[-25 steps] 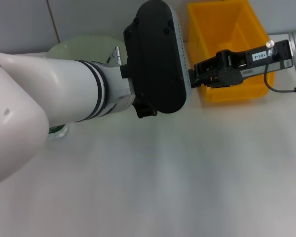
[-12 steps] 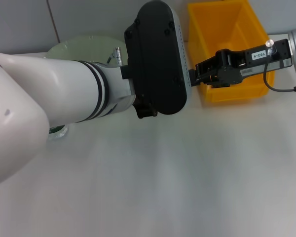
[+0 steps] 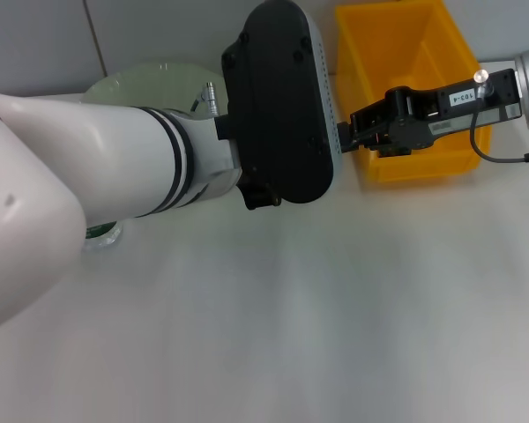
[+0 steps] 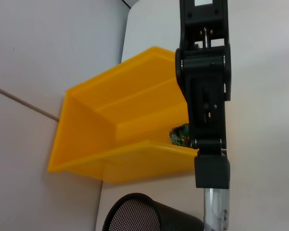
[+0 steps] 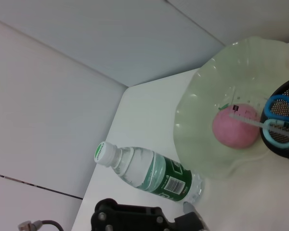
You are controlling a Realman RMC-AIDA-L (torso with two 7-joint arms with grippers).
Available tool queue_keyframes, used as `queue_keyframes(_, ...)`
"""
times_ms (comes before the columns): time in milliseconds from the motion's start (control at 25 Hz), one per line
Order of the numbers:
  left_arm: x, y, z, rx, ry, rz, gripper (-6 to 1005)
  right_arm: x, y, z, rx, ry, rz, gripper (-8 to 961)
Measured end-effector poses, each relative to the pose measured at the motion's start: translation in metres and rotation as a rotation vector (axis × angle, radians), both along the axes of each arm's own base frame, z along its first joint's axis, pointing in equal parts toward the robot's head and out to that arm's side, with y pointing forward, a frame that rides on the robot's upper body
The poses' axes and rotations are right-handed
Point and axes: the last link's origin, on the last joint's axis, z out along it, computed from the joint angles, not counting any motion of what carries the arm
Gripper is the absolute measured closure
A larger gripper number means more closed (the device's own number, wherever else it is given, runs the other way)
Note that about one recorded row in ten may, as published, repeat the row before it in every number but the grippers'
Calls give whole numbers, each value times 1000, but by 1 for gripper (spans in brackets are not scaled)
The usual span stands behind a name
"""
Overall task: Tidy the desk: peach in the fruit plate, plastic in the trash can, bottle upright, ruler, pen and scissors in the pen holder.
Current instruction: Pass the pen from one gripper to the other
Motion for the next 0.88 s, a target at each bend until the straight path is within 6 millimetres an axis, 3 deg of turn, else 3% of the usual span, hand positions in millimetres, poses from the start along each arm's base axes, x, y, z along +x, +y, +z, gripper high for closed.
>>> queue_keyframes(480, 1, -1, 0, -2, -8, -1, 803, 0, 0, 0, 3, -3, 0, 823)
queue_keyframes(680, 2, -2, 1, 1, -13, -5, 545, 0, 0, 0, 4, -3, 1, 827)
queue_keyframes(880, 1, -4, 6, 11, -40, -12, 374, -1, 1, 1, 6, -3, 3, 828)
